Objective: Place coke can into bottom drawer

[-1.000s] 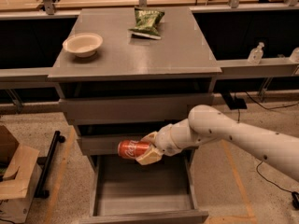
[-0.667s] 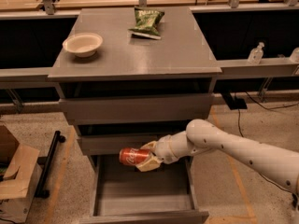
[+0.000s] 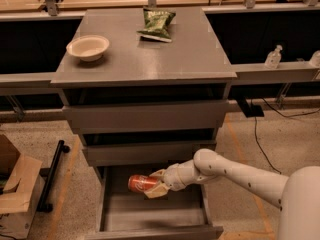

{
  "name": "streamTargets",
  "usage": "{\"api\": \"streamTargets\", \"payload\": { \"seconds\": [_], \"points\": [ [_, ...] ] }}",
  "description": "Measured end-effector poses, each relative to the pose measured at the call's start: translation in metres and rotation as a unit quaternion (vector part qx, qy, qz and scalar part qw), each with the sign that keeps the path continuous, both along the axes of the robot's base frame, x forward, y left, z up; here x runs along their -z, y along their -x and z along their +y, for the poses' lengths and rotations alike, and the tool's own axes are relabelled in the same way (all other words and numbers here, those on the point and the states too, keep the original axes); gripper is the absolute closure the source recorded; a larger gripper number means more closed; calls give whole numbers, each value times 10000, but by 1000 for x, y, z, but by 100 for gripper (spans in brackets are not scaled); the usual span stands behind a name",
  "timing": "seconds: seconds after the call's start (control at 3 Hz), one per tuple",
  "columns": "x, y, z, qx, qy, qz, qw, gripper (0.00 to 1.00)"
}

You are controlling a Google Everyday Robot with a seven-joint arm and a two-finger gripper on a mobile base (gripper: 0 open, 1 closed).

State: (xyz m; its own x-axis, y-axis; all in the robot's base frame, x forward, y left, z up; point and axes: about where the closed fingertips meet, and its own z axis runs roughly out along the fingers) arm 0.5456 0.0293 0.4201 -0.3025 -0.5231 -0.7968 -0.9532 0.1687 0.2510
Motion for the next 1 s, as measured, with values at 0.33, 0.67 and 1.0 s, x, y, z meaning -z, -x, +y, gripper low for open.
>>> {"api": "streamTargets", "payload": {
  "seconds": [0.33, 0.67, 1.0],
  "points": [
    [1, -5, 0, -182, 497, -178, 9984, 100],
    [29, -21, -9, -290, 1021, -445, 9934, 100],
    [70, -41, -31, -239, 1308, -633, 9891, 100]
  ]
}}
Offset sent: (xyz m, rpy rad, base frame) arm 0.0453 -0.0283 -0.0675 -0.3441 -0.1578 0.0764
